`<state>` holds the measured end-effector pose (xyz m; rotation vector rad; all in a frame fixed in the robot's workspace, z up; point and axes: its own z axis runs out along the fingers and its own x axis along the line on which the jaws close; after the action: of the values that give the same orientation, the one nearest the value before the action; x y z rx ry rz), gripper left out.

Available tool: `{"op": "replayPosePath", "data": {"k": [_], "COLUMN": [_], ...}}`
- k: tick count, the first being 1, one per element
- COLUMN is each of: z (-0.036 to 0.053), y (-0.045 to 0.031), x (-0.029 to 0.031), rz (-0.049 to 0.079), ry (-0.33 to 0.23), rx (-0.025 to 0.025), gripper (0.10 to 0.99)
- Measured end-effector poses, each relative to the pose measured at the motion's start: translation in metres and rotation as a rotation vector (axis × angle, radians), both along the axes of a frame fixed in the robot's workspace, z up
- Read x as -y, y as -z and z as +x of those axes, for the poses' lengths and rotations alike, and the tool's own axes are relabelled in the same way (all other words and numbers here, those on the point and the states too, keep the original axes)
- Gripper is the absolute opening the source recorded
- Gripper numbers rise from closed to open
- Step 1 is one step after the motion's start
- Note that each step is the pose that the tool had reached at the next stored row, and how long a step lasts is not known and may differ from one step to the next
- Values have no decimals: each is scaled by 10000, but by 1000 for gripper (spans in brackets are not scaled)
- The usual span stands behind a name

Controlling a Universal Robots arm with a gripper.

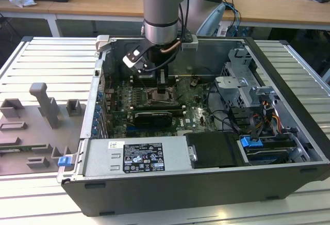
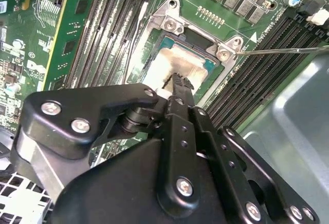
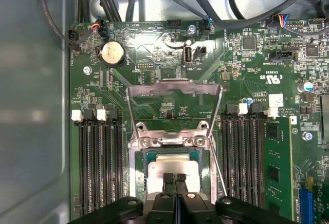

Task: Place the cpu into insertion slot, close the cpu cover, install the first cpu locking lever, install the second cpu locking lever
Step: 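Place the cpu into insertion slot, then close the cpu cover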

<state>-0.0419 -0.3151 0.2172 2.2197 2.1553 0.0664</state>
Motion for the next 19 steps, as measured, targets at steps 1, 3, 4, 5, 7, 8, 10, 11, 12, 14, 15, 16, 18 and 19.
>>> {"op": "replayPosePath", "data": {"k": [1,3,4,5,7,8,10,11,12,14,15,16,18,19], "z": [0,0,0,0,0,9,42,44,43,45,44,44,45,44], "y": [-4,-11,-12,-14,-20,-21,-25,-36,-49,-107,-137,-175,-246,-280], "x": [0,0,0,0,0,0,0,0,0,0,0,0,0,0], "rz": [1,0,1,0,1,0,-2,-2,0,0,0,-2,0,-2], "ry": [0,0,0,0,0,-2,0,0,2,0,0,0,0,0], "rx": [0,0,0,0,1,-3,-36,-44,-47,-51,-52,-54,-62,-66], "gripper": [106,106,106,106,106,106,106,106,106,106,106,106,106,106]}}
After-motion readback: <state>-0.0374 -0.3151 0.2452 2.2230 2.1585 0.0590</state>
